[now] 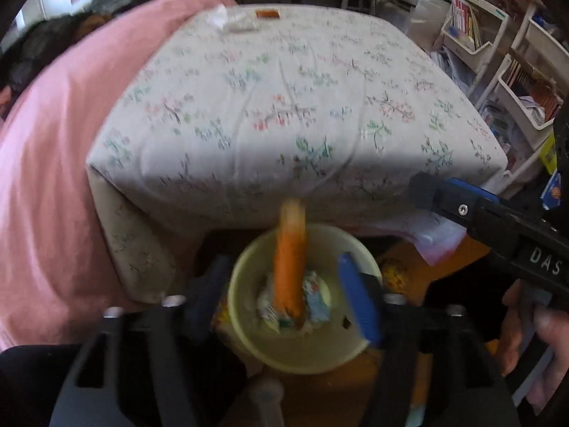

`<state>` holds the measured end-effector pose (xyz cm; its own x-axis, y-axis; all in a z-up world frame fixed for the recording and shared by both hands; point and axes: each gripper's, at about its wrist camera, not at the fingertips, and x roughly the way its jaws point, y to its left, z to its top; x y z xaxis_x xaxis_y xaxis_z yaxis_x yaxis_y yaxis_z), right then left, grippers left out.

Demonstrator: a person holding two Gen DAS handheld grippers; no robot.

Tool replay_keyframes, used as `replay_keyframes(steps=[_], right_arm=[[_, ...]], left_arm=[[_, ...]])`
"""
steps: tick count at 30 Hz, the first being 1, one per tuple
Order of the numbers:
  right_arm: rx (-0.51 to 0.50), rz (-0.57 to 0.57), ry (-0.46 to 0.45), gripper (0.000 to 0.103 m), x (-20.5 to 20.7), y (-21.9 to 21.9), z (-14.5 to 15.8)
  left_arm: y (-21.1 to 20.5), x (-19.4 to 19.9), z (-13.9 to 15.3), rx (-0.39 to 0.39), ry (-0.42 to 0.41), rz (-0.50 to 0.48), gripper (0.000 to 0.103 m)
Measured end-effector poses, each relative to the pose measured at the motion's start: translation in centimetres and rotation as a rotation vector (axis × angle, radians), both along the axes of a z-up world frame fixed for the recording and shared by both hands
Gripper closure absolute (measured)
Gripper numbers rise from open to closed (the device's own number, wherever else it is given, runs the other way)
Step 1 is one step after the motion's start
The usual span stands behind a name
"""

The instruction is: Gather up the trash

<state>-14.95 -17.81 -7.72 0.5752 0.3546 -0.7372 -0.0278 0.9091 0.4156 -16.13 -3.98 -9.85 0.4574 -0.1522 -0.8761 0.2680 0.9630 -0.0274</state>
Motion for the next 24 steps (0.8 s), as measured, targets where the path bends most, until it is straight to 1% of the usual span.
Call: replay_keyframes(steps=[3, 7, 10, 17, 24], right_arm=[[-0.009, -0.017, -0.007, 0.021, 0.1, -0.4, 0.0], [-0.016, -0.028, -0.015, 0.019, 0.1, -0.5, 0.0], [-0.020, -0.024, -0.012, 0.019, 0.2, -0.3, -0.2], [-0.027, -0.022, -0.024, 0.019, 0.1, -0.1, -0.1], [-0.038, -0.025, -0.048, 0.019, 0.0, -0.1, 0.2]], left_arm=[[0.5, 0.0, 0.6, -0.014, -0.048, 0.028, 0.030], [1.4, 0.2, 1.5, -0.031, -0.097, 0.092, 0.027], [2.0, 0.3, 1.8, -0.055, -0.114, 0.128, 0.026], [2.3, 0.5, 2.3, -0.082, -0.153, 0.153, 0.025], [3.1, 0.7, 2.8, -0.107, -0.181, 0.202, 0.024]])
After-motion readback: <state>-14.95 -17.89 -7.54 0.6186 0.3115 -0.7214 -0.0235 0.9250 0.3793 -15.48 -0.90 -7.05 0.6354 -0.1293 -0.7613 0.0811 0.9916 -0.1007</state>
